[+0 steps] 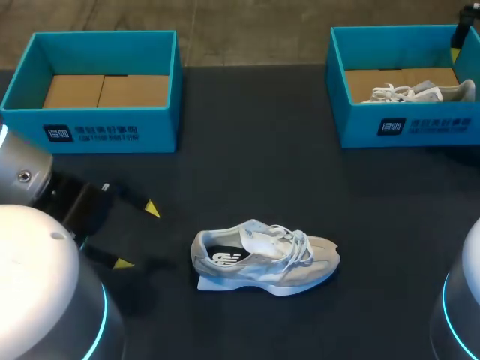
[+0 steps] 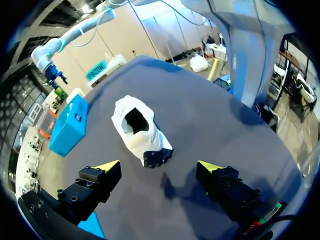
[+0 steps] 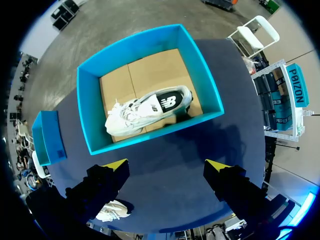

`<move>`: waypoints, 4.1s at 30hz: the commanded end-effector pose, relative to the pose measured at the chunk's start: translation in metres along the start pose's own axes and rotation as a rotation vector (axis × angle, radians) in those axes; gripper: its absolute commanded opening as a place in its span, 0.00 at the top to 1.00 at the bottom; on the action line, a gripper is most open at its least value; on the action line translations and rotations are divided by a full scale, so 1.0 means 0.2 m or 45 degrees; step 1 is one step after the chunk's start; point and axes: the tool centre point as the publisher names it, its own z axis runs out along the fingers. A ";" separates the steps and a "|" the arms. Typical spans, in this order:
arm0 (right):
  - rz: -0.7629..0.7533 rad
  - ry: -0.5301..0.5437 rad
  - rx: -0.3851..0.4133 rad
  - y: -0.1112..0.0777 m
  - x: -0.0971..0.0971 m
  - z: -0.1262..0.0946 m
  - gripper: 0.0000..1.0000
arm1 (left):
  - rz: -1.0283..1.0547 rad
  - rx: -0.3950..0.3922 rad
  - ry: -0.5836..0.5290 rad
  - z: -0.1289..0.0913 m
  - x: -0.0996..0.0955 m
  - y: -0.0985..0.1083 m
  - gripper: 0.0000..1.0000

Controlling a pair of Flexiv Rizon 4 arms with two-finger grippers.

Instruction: Take the shoe out of the shoebox, open the shoe tongue, remove and reinsert the insole, then place the shoe into the shoebox

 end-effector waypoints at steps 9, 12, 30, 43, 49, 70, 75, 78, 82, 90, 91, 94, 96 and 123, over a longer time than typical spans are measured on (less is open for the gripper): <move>0.001 -0.001 0.000 0.00 0.00 0.00 0.00 | -0.051 0.235 -0.129 0.02 0.05 0.17 0.00; 0.001 -0.001 0.000 0.00 0.00 0.00 0.00 | -0.058 0.258 -0.139 0.03 0.05 0.19 0.00; 0.001 -0.001 0.000 0.00 0.00 0.00 0.00 | -0.102 0.478 -0.349 0.12 0.16 0.28 0.00; 0.001 -0.001 0.000 0.00 0.00 0.00 0.00 | -0.141 0.512 -0.347 0.11 0.14 0.27 0.00; 0.001 -0.001 0.000 0.00 0.00 0.00 0.00 | -0.141 0.512 -0.347 0.11 0.14 0.27 0.00; 0.001 -0.001 0.000 0.00 0.00 0.00 0.00 | -0.490 0.615 -0.180 0.32 0.03 0.25 0.00; 0.001 -0.001 0.000 0.00 0.00 0.00 0.00 | -0.490 0.615 -0.180 0.32 0.03 0.25 0.00; 0.001 -0.001 0.000 0.00 0.00 0.00 0.00 | -0.490 0.615 -0.180 0.32 0.03 0.25 0.00; 0.001 -0.001 0.000 0.00 0.00 0.00 0.00 | -0.490 0.615 -0.180 0.32 0.03 0.25 0.00; 0.001 -0.001 0.000 0.00 0.00 0.00 0.00 | -0.490 0.615 -0.180 0.32 0.03 0.25 0.00; 0.001 -0.001 0.000 0.00 0.00 0.00 0.00 | -0.483 0.620 -0.170 0.33 0.04 0.26 0.00; 0.001 -0.001 0.000 0.00 0.00 0.00 0.00 | -0.524 0.614 -0.188 0.34 0.03 0.26 0.00; 0.001 -0.001 0.000 0.00 0.00 0.00 0.00 | -0.543 0.609 -0.202 0.35 0.02 0.27 0.00; 0.001 -0.001 0.000 0.00 0.00 0.00 0.00 | -0.718 0.689 -0.191 0.49 -0.05 0.21 0.00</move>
